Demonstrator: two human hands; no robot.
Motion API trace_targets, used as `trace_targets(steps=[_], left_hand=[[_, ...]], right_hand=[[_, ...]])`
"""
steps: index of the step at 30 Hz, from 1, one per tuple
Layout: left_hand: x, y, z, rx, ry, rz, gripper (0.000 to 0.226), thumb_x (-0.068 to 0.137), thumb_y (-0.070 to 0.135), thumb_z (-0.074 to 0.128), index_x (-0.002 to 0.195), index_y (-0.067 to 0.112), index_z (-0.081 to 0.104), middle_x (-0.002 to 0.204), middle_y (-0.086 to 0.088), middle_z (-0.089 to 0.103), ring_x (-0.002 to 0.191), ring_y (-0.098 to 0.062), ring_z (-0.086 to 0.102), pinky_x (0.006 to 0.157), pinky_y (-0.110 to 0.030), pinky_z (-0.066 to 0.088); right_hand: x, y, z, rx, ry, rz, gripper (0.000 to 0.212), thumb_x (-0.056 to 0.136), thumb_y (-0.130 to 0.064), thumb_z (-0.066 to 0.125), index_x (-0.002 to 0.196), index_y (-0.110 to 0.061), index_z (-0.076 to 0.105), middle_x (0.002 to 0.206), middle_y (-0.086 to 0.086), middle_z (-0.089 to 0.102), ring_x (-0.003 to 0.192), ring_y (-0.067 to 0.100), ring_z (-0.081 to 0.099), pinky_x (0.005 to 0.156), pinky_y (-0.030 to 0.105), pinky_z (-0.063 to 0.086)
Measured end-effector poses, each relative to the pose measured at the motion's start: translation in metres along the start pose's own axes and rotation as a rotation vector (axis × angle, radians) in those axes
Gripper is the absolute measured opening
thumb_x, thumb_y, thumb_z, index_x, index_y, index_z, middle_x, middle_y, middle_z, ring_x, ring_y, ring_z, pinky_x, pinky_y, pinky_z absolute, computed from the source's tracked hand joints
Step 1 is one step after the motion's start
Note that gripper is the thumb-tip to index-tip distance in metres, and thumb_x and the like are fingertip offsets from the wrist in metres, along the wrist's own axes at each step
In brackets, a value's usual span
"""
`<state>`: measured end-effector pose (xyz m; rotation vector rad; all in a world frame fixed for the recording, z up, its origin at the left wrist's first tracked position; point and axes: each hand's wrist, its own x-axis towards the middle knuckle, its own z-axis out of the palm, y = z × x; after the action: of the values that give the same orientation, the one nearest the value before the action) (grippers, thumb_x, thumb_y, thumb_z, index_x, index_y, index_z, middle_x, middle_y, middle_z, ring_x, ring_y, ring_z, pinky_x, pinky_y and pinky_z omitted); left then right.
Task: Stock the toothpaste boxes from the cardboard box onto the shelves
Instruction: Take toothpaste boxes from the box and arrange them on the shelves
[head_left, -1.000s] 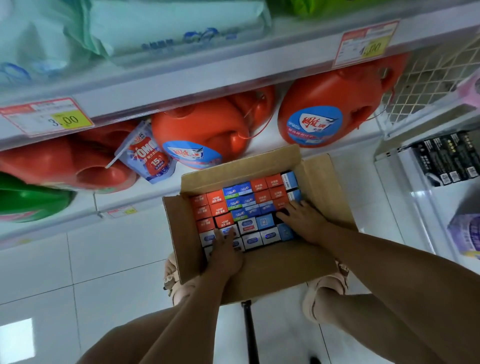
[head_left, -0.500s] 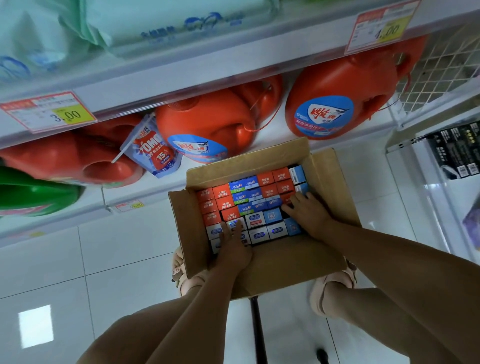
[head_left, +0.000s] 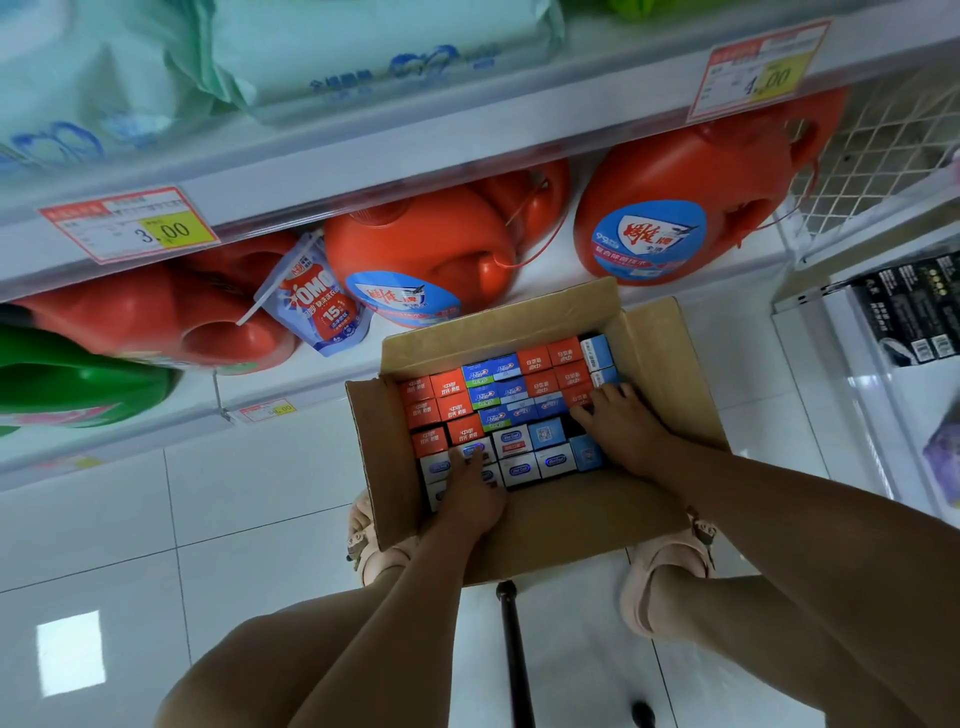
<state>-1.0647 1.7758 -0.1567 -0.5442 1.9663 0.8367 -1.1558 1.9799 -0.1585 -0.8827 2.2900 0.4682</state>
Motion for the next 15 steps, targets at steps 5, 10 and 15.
trace_targets(steps=[5, 10, 15], left_hand=[[-0.009, 0.009, 0.001, -0.111, 0.065, -0.011, 0.054, 0.094, 0.012, 0.051, 0.144, 0.015, 0.032, 0.150, -0.007, 0.032, 0.133, -0.023, 0.040, 0.104, -0.032, 0.038], [-0.021, 0.038, 0.002, -0.376, 0.281, -0.112, 0.018, 0.097, 0.015, 0.048, 0.107, 0.009, 0.060, 0.089, 0.002, 0.059, 0.077, -0.010, 0.056, 0.061, -0.019, 0.046], [-0.037, 0.080, 0.005, -1.047, -0.086, -0.338, 0.031, 0.094, 0.012, 0.053, 0.123, 0.002, 0.053, 0.123, -0.018, 0.060, 0.107, -0.028, 0.060, 0.094, -0.041, 0.051]], right_hand=[[-0.011, 0.004, -0.012, 0.106, -0.024, 0.015, 0.086, 0.079, -0.021, 0.071, 0.146, -0.017, 0.018, 0.145, 0.018, 0.029, 0.130, 0.033, 0.036, 0.112, 0.046, 0.028], [-0.033, 0.008, -0.040, 0.235, 0.000, -0.011, 0.091, 0.073, -0.019, 0.077, 0.145, -0.017, 0.020, 0.146, 0.016, 0.029, 0.125, 0.030, 0.043, 0.095, 0.038, 0.049], [-0.063, 0.013, -0.069, 0.231, 0.078, 0.007, 0.075, 0.079, -0.021, 0.072, 0.139, -0.014, 0.026, 0.141, 0.016, 0.035, 0.125, 0.030, 0.045, 0.093, 0.038, 0.048]])
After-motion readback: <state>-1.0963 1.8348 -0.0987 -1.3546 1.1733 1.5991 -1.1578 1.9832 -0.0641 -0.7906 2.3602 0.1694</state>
